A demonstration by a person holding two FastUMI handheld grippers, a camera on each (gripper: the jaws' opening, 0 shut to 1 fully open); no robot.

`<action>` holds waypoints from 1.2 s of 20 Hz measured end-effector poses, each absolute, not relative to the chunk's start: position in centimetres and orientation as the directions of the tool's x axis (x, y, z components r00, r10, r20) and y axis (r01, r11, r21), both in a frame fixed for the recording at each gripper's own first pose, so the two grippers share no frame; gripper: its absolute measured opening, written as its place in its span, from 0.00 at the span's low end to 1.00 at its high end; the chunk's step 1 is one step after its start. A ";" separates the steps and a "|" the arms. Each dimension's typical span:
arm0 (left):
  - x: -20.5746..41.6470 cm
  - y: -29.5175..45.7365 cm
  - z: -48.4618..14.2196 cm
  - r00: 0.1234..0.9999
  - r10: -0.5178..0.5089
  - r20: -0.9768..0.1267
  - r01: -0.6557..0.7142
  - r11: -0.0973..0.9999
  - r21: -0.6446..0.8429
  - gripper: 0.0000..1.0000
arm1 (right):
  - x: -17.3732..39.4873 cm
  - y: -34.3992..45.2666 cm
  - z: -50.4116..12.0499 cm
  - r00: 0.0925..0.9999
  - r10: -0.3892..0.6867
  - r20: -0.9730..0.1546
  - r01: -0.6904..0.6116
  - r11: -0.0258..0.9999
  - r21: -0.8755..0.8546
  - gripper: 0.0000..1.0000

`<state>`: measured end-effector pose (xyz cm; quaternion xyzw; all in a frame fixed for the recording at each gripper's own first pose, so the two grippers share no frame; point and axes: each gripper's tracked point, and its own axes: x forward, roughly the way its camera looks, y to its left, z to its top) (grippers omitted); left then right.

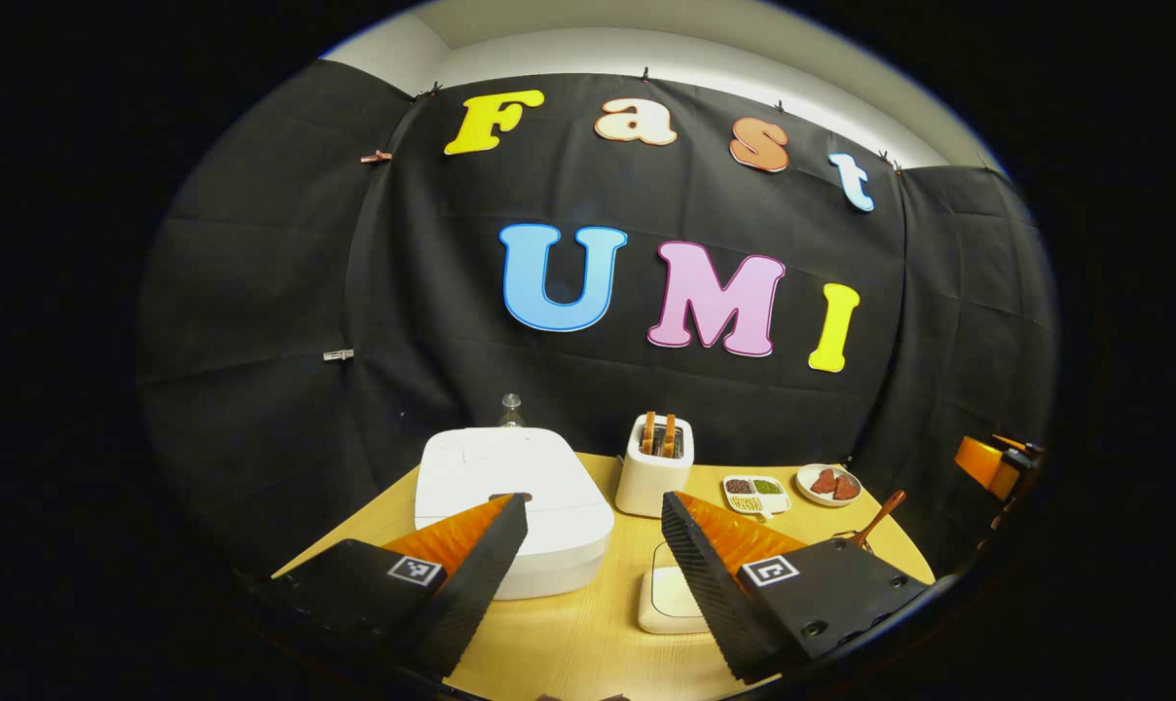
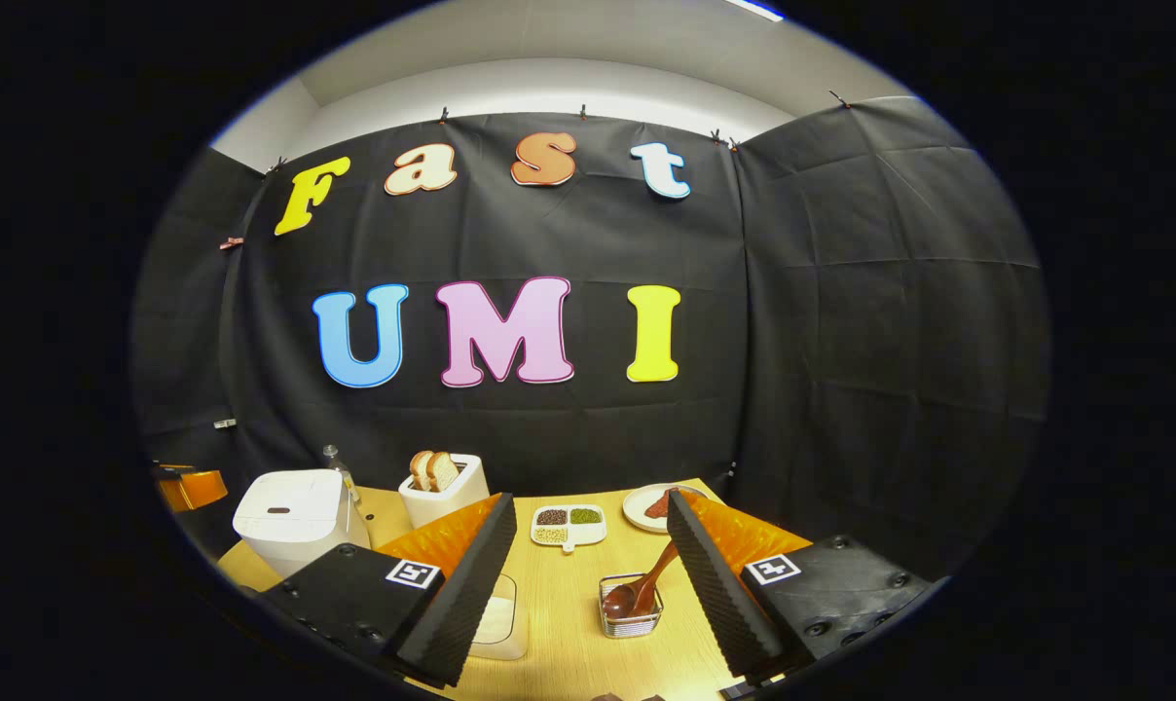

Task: Close the left gripper, press the button to open the rice cooker; take a wooden spoon from the chopstick holder with the right hand, scoop a spoonful of rice and pour it into the rice cooker, then put the wooden spoon back into the chopstick holder.

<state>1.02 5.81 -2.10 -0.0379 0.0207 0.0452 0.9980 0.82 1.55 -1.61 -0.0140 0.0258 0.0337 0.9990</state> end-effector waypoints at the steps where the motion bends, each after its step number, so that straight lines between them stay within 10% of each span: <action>1: 1.4 6.5 -2.1 0.993 0.100 -0.061 -0.105 0.990 -0.092 0.96 | 0.8 1.8 -1.9 0.995 0.076 -0.057 -0.078 0.996 -0.036 0.98; 9: 5.7 11.1 -2.1 0.983 0.121 -0.139 -0.136 0.985 -0.103 0.84 | 0.8 1.3 -3.0 0.995 0.060 -0.077 -0.066 0.996 -0.068 0.98; 17: 10.2 14.8 -5.2 0.956 0.122 -0.265 -0.176 0.966 -0.192 0.16 | -0.3 0.1 -4.5 0.993 0.018 -0.118 -0.027 0.997 -0.078 0.98; 24: 14.2 14.3 -6.4 0.961 0.035 -0.276 -0.085 0.982 -0.171 0.06 | -1.7 0.9 -5.7 0.989 0.008 -0.146 -0.018 0.998 -0.067 0.98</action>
